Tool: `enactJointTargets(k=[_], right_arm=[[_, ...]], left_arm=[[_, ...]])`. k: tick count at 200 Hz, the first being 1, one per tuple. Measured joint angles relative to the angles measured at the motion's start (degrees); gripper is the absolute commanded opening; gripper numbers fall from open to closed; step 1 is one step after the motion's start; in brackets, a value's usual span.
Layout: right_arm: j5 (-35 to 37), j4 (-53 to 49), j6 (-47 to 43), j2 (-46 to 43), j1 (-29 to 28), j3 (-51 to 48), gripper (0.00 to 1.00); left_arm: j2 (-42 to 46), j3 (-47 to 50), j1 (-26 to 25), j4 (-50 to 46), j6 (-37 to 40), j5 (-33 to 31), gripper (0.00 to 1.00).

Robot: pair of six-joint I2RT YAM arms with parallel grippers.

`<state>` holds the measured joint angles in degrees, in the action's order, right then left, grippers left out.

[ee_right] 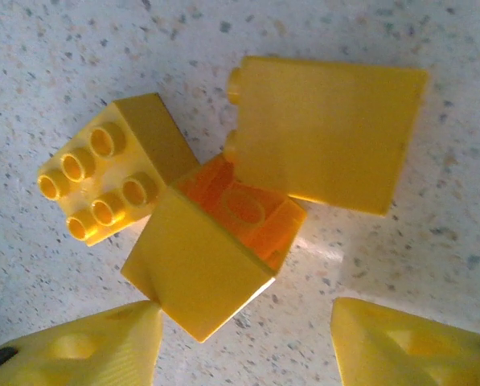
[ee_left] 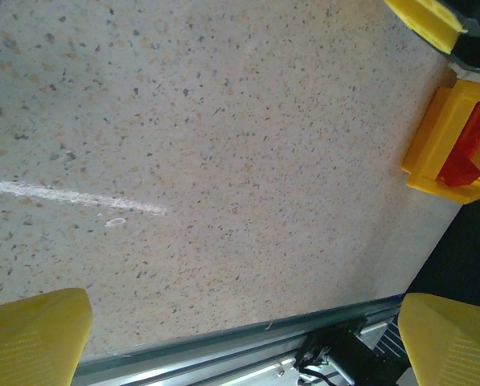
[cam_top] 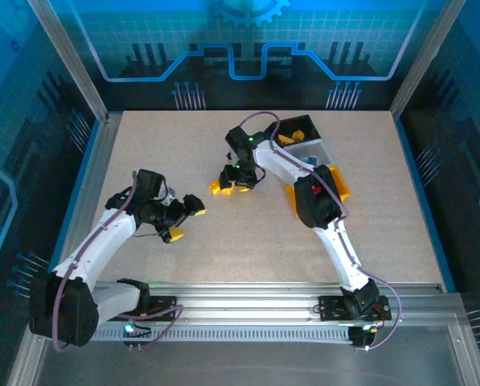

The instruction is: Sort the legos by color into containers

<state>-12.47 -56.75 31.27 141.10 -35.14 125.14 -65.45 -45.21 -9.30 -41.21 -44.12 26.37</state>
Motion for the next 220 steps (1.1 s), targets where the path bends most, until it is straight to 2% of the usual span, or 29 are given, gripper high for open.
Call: enactJointTargets(k=[30,68,94,115,137,220], right_arm=[[0.83,-0.28,0.96,-0.59,-0.48,-0.94,0.56],[6.78,-0.26,3.28,-13.92,-0.92,-24.26,0.54],[7.69,-1.66,3.67,-22.01,-1.07,-31.01,0.57],[7.30,-1.07,3.19,-24.17,-1.73,-28.87,0.60],[6.23,0.17,2.73,-21.84,-2.58,-24.13,0.62],[7.15,-3.61,-0.04,-2.73,-3.43,-0.31,0.66]], left_arm=[[0.00,0.00,0.61,-0.79,0.81,0.02,0.99],[-0.55,0.00,1.07,-0.39,1.22,0.33,0.99],[-3.10,-0.04,1.49,0.55,1.70,0.79,0.99],[-6.32,-0.96,1.60,0.98,2.51,1.40,0.99],[-8.87,-3.50,1.66,1.18,3.21,1.86,0.99],[-7.58,-4.22,2.19,0.81,5.16,2.01,0.99]])
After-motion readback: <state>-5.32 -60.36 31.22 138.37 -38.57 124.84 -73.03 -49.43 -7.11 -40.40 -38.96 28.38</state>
